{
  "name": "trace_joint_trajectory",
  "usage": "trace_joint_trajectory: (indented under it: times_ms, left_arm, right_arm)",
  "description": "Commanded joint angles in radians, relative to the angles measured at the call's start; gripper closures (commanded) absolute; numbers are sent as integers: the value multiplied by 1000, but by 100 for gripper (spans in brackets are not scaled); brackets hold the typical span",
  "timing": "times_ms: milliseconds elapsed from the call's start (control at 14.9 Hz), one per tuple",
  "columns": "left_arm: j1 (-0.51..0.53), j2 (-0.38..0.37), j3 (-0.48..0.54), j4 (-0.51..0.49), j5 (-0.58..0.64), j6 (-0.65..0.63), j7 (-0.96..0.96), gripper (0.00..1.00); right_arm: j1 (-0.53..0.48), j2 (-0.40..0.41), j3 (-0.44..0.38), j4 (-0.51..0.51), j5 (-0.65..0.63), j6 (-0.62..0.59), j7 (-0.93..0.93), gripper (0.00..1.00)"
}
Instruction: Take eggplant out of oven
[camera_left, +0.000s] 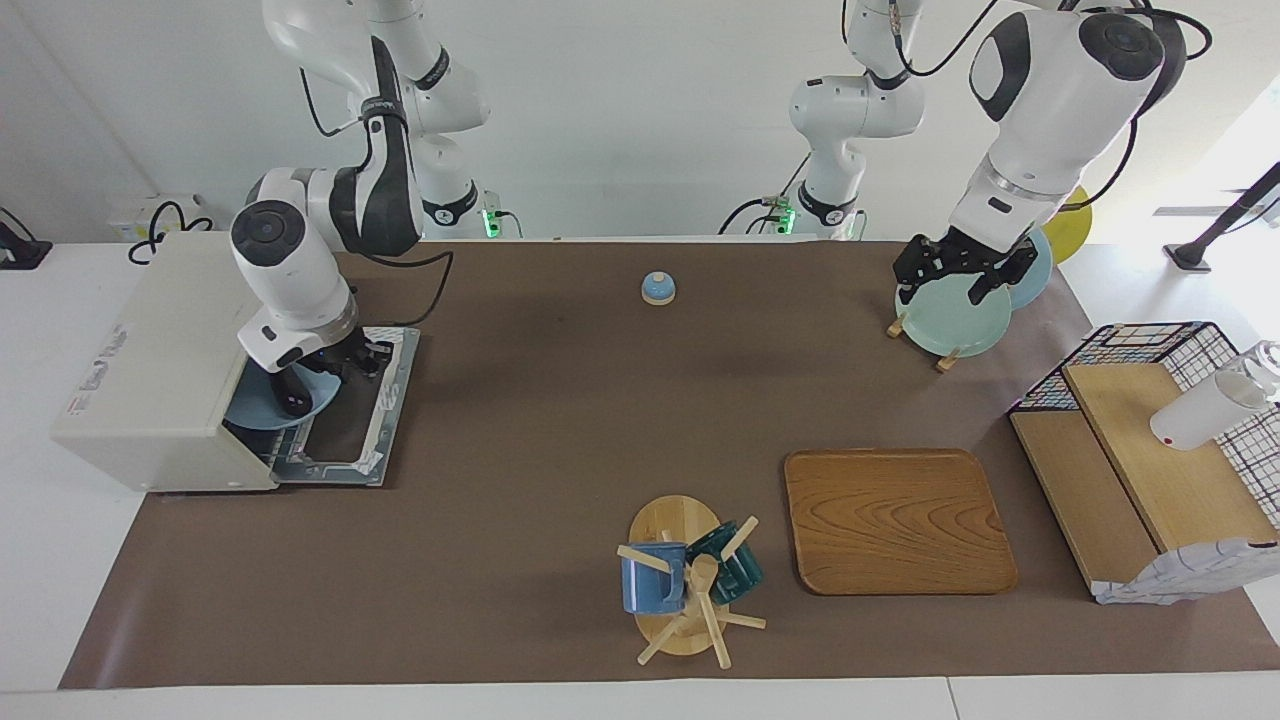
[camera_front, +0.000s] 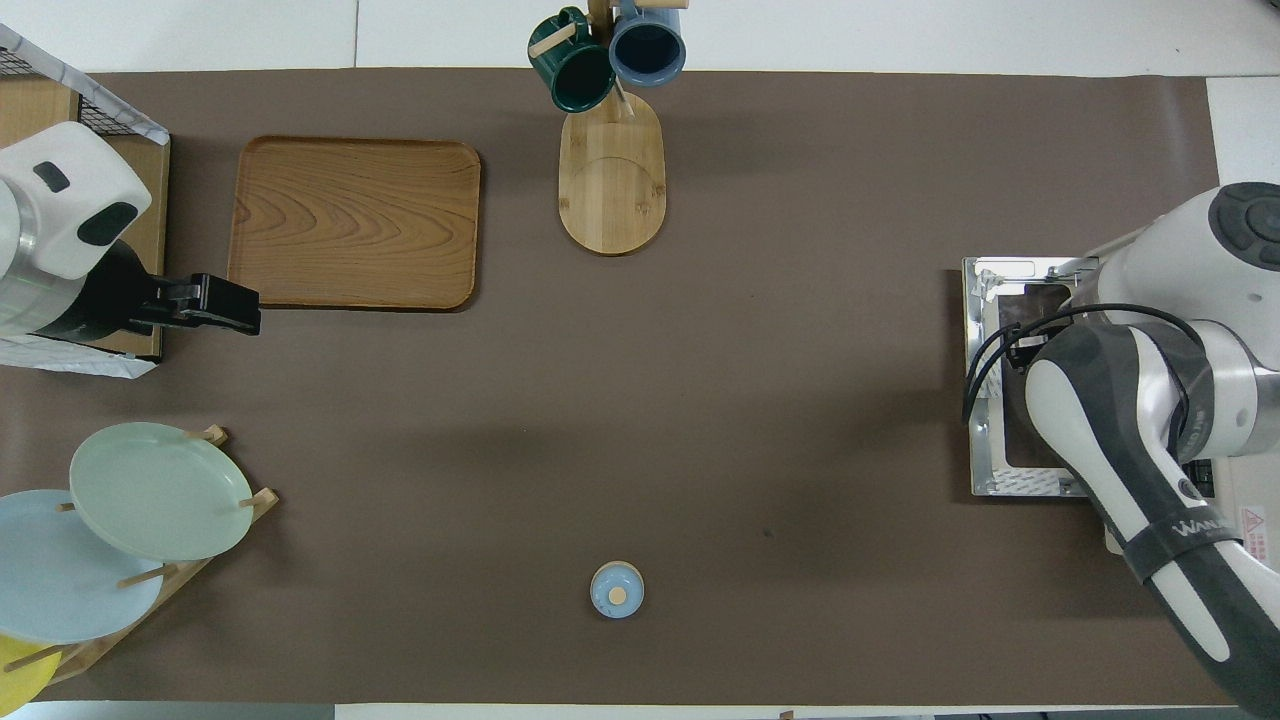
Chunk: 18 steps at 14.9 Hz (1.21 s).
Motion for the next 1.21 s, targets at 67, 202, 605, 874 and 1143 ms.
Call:
trace_joint_trajectory:
  times_ms: [67,202,605,874,1143]
  left_arm:
    - [4,-20,0,-12,15,-6,-2,0]
    - [4,-20,0,-12,15,-6,-2,0]
    - [4,-20,0,-12,15,-6,-2,0]
    - [3,-20,0,-12,15,-8,-2,0]
    - [3,-20,-1,-12,15,-8,-4,0]
  right_arm:
    - [-8,-43,10,-59,-68,30,-21,66]
    - [-6,-41,10,-50,-68,15,-22,66]
    - [-8,-32,12,-8,-70,-29,-30,66]
    - [-23,-46,10,-80,-70,61,-68,71]
    - [-31,-53,10,-102,-74,92,-120,100]
